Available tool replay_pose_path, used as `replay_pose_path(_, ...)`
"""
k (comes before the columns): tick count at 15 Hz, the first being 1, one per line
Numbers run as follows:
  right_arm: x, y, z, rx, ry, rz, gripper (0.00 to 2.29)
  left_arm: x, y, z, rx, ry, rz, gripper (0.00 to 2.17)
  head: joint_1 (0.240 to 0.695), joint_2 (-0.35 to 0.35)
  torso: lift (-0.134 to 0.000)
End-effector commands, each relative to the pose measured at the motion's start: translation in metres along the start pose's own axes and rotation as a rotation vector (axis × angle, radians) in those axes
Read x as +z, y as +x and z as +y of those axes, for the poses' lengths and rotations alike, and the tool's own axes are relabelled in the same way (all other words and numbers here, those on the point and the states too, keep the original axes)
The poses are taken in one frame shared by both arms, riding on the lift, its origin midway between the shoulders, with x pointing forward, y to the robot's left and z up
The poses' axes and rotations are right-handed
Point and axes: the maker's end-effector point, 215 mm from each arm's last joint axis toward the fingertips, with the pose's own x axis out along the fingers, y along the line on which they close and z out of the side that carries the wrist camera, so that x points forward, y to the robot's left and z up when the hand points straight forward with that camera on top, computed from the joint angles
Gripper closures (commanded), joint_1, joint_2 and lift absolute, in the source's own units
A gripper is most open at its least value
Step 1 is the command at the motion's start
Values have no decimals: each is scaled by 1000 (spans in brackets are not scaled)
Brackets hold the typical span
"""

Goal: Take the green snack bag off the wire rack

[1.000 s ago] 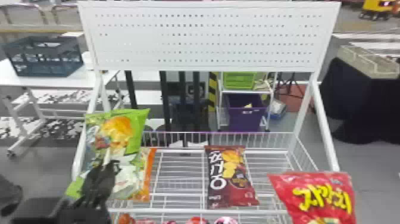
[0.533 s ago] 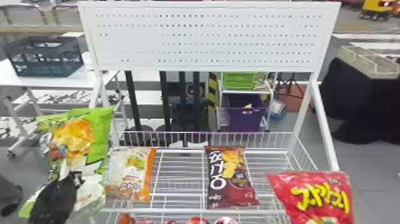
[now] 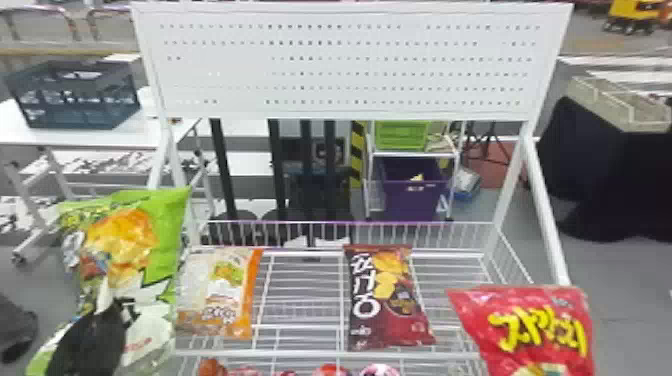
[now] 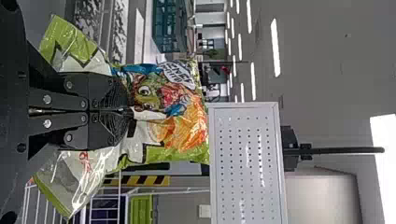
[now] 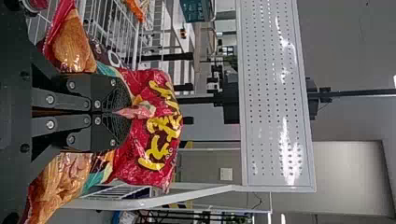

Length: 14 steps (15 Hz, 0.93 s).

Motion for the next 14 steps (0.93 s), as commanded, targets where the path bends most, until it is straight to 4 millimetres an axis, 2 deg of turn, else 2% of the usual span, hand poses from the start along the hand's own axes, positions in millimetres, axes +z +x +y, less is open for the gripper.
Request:
replay_pose_path(1,1,0,0,1,0,-2,2125,2,0,-1,-2,2,-6,1858,499,0,0)
replay_pose_path(14,5,-2,0,0,-5,-5,2125,5,-6,2,-6,7,-12,1858,499,0,0)
